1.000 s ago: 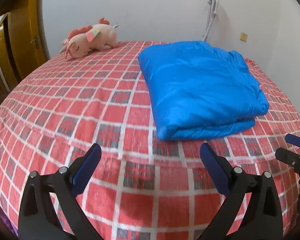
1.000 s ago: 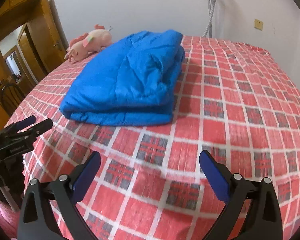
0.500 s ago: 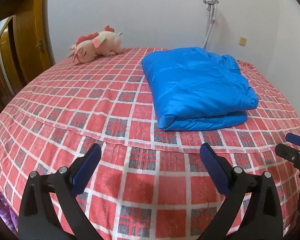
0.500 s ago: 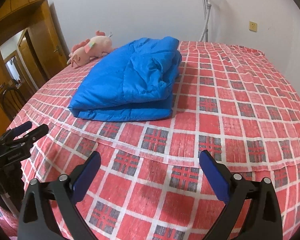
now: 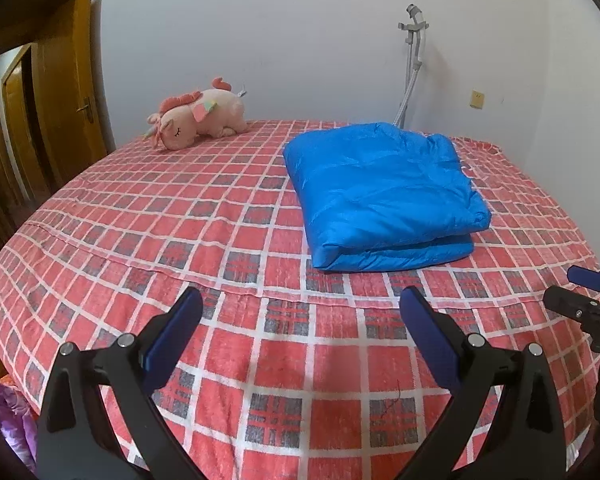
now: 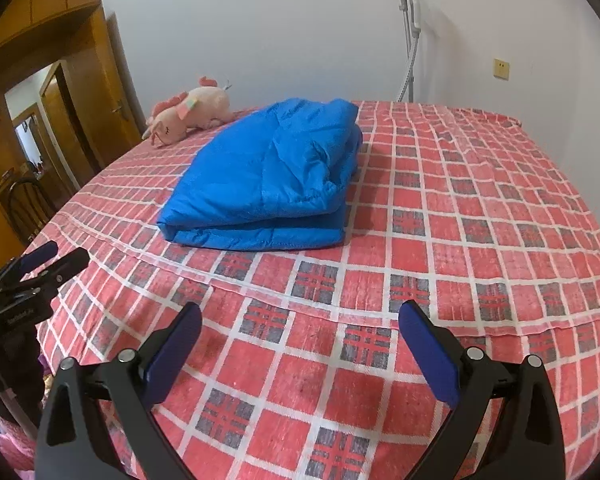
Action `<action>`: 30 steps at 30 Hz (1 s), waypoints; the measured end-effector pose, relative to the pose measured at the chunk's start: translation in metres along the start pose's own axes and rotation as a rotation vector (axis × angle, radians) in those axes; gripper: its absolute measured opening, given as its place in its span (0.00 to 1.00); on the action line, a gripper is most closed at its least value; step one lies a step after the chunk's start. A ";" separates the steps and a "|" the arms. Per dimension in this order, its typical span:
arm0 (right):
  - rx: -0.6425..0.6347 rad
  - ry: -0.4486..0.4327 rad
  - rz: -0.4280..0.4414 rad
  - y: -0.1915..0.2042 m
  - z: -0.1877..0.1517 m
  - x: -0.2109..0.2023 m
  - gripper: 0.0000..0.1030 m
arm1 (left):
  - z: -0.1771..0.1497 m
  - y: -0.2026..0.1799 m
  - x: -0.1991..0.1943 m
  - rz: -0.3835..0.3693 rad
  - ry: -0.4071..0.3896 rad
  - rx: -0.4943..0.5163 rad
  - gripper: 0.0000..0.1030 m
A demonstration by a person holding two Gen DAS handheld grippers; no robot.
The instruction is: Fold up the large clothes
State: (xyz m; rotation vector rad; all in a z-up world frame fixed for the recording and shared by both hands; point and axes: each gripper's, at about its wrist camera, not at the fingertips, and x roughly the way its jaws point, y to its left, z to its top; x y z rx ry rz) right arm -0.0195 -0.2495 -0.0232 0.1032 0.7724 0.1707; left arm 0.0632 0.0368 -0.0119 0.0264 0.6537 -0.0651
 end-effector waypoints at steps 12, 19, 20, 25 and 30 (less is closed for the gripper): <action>-0.022 -0.030 0.007 0.008 -0.003 -0.018 0.96 | -0.001 -0.001 -0.017 0.003 -0.025 0.009 0.95; -0.028 -0.037 0.016 0.010 -0.005 -0.022 0.96 | -0.002 -0.003 -0.023 0.004 -0.037 0.018 0.95; -0.028 -0.037 0.018 0.010 -0.006 -0.023 0.96 | -0.002 -0.003 -0.023 0.004 -0.036 0.019 0.95; -0.030 -0.038 0.021 0.012 -0.007 -0.024 0.96 | -0.003 -0.005 -0.024 0.006 -0.034 0.020 0.95; -0.030 -0.038 0.022 0.012 -0.008 -0.024 0.96 | -0.003 -0.004 -0.024 0.003 -0.031 0.020 0.95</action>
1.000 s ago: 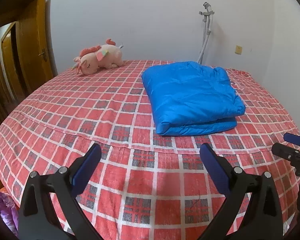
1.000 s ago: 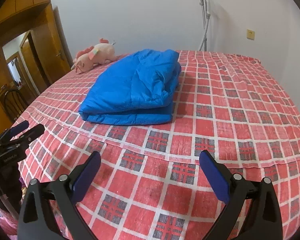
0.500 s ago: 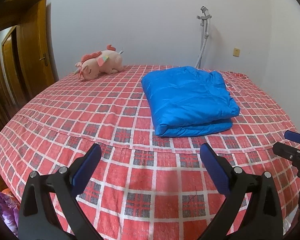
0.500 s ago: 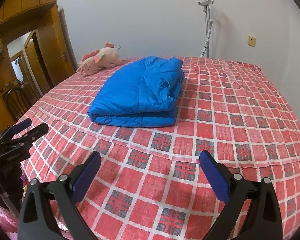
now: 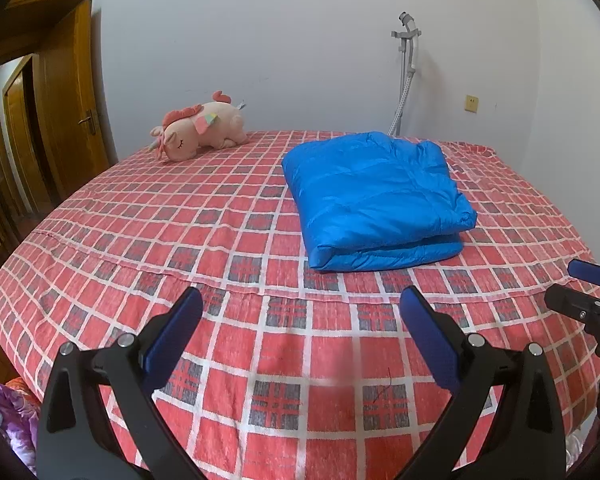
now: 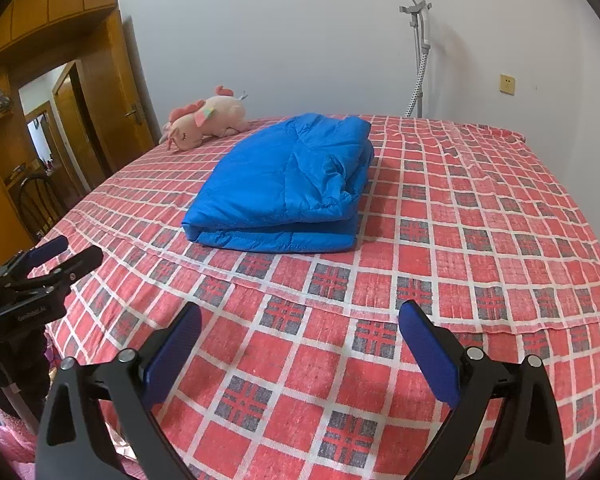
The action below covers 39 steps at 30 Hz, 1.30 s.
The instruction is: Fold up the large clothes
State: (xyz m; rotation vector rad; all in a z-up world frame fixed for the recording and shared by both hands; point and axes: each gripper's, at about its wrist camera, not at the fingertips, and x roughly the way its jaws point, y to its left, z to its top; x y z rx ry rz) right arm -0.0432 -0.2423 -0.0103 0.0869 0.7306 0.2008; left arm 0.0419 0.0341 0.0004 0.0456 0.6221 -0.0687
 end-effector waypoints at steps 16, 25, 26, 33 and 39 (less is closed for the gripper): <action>-0.005 -0.002 0.006 0.002 -0.001 -0.001 0.96 | -0.002 0.001 -0.001 -0.001 0.006 -0.001 0.95; -0.003 -0.001 0.005 0.003 -0.002 0.000 0.96 | -0.001 0.000 0.000 0.001 0.008 0.001 0.95; -0.003 -0.001 0.004 0.003 -0.002 0.000 0.96 | -0.001 -0.001 0.000 0.000 0.008 0.000 0.95; -0.004 0.000 0.005 0.003 -0.002 0.001 0.96 | -0.001 0.002 0.002 -0.005 0.016 0.002 0.95; -0.004 -0.001 0.004 0.003 -0.002 0.001 0.96 | -0.003 0.003 0.003 -0.015 0.018 0.005 0.95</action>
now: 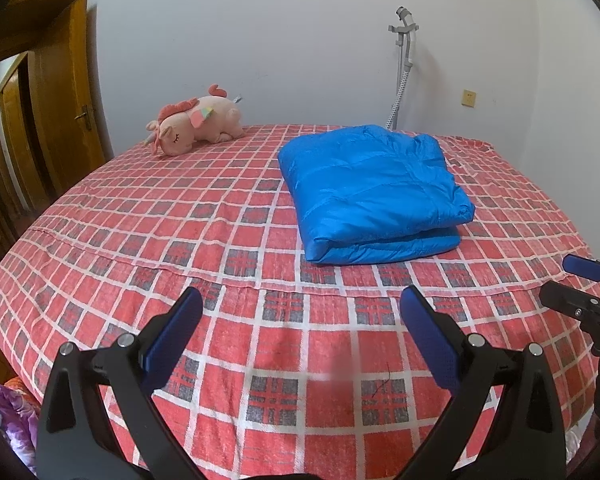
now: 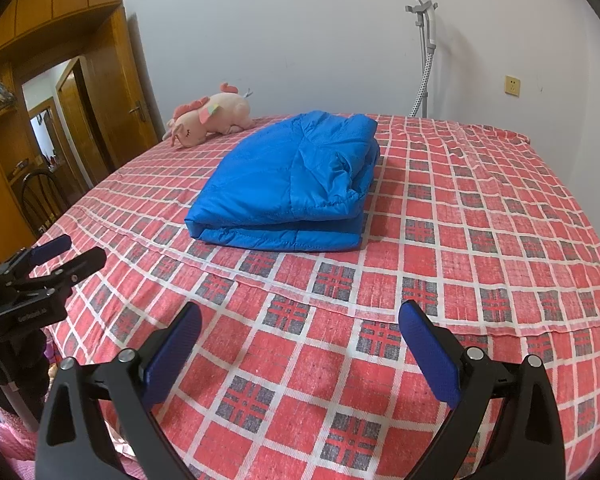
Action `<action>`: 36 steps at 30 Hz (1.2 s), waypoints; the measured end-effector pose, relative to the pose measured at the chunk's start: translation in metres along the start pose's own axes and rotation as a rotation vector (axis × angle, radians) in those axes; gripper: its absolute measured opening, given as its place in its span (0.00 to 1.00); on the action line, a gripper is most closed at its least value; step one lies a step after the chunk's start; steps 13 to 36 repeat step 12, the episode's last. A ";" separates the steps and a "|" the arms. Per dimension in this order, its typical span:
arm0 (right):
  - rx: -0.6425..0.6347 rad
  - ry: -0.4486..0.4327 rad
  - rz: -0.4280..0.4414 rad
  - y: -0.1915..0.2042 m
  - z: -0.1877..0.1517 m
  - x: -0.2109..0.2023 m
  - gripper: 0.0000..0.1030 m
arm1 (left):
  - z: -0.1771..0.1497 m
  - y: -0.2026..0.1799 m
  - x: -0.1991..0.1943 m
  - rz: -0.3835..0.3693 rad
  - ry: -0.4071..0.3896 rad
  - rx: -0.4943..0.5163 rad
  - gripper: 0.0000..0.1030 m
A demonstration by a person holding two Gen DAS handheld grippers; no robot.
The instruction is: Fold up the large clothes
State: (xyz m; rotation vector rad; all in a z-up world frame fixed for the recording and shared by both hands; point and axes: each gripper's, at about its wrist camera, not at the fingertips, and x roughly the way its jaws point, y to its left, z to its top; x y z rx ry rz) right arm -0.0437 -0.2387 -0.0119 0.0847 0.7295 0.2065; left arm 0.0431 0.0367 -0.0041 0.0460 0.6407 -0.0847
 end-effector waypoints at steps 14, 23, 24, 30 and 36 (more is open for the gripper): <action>-0.001 0.002 0.000 0.000 0.000 0.001 0.96 | 0.002 0.002 0.001 0.015 -0.005 0.007 0.95; -0.001 0.002 0.000 0.000 0.000 0.001 0.96 | 0.002 0.002 0.001 0.015 -0.005 0.007 0.95; -0.001 0.002 0.000 0.000 0.000 0.001 0.96 | 0.002 0.002 0.001 0.015 -0.005 0.007 0.95; -0.001 0.002 0.000 0.000 0.000 0.001 0.96 | 0.002 0.002 0.001 0.015 -0.005 0.007 0.95; -0.001 0.002 0.000 0.000 0.000 0.001 0.96 | 0.002 0.002 0.001 0.015 -0.005 0.007 0.95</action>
